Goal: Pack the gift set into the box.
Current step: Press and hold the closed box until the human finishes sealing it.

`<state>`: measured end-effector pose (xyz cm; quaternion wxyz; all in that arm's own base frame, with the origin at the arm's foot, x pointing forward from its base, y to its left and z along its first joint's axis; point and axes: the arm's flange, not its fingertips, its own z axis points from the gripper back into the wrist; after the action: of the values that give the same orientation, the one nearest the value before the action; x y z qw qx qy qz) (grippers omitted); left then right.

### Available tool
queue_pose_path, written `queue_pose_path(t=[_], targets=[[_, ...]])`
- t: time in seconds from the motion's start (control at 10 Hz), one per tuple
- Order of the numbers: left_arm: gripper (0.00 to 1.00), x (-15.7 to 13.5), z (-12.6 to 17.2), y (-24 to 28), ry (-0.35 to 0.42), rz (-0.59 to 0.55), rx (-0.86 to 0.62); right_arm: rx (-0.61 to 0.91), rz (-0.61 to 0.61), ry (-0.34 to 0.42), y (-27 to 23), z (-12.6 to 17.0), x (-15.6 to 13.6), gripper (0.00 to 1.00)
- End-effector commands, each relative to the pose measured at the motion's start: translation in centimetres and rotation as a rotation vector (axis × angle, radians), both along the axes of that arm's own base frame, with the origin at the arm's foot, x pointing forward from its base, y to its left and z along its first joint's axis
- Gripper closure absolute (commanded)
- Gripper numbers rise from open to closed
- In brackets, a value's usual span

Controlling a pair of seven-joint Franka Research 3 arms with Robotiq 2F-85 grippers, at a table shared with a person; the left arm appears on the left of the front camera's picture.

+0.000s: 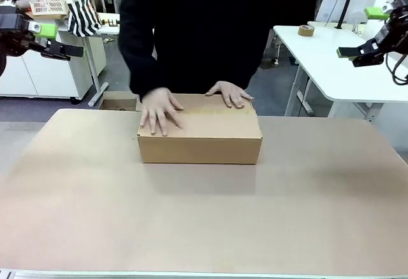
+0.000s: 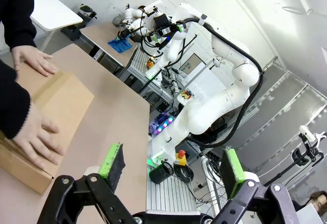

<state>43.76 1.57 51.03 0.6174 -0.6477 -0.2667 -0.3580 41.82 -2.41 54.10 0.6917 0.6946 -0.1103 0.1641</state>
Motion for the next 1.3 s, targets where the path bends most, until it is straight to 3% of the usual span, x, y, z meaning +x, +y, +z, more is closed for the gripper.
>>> queue_pose_path(t=[0.0,1.2], targets=[[0.0,-0.38,0.21,0.12,0.012,-0.006,0.011,-0.019,-0.002,-0.004,-0.05,0.15,-0.11,0.0],[0.0,-0.38,0.21,0.12,0.012,-0.006,0.011,-0.019,-0.002,-0.004,-0.05,0.15,-0.11,0.0]])
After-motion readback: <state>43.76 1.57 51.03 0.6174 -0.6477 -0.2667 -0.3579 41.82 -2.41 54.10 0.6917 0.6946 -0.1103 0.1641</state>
